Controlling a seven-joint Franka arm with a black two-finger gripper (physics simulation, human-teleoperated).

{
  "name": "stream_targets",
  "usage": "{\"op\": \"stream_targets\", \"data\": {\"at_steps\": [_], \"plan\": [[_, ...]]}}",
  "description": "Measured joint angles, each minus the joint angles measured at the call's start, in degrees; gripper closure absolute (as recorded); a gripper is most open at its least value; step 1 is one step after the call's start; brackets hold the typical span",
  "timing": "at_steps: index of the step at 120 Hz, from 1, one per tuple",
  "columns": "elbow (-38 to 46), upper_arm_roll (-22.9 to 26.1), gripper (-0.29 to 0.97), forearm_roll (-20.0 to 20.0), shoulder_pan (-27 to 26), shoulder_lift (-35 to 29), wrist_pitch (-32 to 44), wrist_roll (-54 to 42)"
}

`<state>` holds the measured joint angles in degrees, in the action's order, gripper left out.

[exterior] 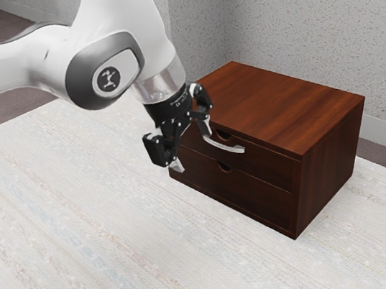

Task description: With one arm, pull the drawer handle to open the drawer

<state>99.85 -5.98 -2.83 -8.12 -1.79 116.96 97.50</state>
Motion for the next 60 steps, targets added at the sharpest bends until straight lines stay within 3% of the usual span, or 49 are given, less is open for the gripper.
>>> {"op": "stream_targets", "data": {"at_steps": [60], "plan": [[-4.0, 0.3, 0.0, -0.1, 1.7, 6.2, 2.7, -3.2]]}}
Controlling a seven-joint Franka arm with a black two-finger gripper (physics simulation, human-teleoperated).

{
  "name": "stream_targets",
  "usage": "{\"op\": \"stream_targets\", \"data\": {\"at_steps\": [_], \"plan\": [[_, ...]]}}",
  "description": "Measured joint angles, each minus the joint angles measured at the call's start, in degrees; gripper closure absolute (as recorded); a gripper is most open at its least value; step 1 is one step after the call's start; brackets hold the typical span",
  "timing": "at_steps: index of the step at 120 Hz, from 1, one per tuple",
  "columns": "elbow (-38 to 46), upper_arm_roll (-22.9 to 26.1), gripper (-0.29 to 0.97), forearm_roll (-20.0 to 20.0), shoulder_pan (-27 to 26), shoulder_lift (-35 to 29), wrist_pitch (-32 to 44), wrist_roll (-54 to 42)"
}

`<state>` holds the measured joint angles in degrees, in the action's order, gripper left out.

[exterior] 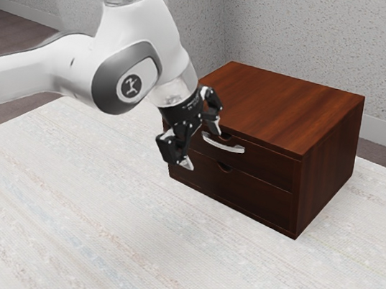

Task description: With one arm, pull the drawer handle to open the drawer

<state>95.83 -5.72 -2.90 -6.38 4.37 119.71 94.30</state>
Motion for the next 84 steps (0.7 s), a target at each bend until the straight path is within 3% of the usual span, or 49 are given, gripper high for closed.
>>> {"op": "stream_targets", "data": {"at_steps": [15, 47, 84], "plan": [[0.3, 0.0, 0.0, -0.1, -0.3, 0.0, 0.2, -0.8], [0.2, 0.0, 0.16, 0.0, 0.0, 0.5, 0.3, -2.6], [-3.2, 0.0, 0.21, 0.0, 0.9, 3.4, 0.3, -4.6]]}}
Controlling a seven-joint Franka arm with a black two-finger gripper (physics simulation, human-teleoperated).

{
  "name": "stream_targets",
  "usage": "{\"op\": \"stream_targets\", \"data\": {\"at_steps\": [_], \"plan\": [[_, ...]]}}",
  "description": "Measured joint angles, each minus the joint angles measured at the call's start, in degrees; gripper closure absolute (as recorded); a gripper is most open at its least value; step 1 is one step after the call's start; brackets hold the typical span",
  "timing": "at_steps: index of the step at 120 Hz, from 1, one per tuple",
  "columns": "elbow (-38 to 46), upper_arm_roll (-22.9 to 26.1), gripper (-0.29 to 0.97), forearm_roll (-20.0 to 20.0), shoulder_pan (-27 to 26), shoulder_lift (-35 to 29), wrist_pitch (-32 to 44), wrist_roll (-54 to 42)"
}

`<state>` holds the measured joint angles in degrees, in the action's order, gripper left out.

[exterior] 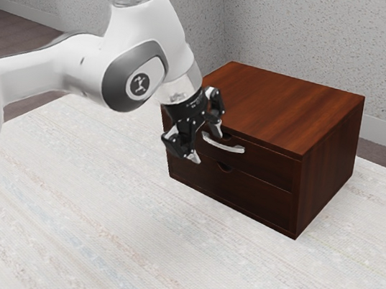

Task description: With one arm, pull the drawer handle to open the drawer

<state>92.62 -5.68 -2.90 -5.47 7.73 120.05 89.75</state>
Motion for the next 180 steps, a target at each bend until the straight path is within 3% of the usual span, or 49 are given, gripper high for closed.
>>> {"op": "stream_targets", "data": {"at_steps": [76, 116, 146, 154, 155, 157, 163, 168, 180], "plan": [[0.0, 0.1, 0.24, -0.4, 1.1, 1.5, 0.0, -2.9], [2.0, -0.1, 0.62, -0.6, 0.9, 0.5, -0.2, -3.5], [9.0, -0.2, 0.75, -0.3, -0.1, -5.0, 0.2, -3.5], [13.2, 2.0, 0.76, -0.1, 1.9, -7.8, 1.1, -3.4], [13.7, -0.8, 0.75, -0.1, -1.0, -8.2, 1.3, -3.4], [14.8, -1.6, 0.74, 0.0, -1.9, -9.1, 1.6, -3.4], [17.6, -0.8, 0.71, 0.3, -1.3, -11.5, 2.9, -3.2], [19.7, -0.5, 0.8, 0.5, -0.9, -13.3, 3.5, -3.1], [23.4, 0.2, 0.78, 0.5, -0.3, -17.0, 3.8, -2.7]]}}
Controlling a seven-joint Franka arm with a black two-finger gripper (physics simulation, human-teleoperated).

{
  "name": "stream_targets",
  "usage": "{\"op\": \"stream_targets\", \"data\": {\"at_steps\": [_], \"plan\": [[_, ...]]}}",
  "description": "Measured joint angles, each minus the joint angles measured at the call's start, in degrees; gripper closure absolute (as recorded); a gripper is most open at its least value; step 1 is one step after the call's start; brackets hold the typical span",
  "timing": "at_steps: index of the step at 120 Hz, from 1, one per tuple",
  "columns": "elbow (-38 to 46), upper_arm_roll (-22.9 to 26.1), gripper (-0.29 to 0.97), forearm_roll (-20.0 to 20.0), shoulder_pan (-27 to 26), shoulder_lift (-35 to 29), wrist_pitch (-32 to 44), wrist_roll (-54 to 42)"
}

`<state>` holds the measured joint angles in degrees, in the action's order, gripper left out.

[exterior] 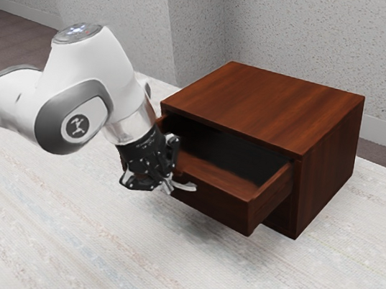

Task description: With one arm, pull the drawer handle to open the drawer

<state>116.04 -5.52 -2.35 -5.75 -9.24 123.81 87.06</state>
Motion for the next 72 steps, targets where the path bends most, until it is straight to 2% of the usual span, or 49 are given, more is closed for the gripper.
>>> {"op": "stream_targets", "data": {"at_steps": [72], "plan": [[14.2, 0.8, 0.78, 1.0, 0.7, -16.1, 0.0, 3.7]]}}
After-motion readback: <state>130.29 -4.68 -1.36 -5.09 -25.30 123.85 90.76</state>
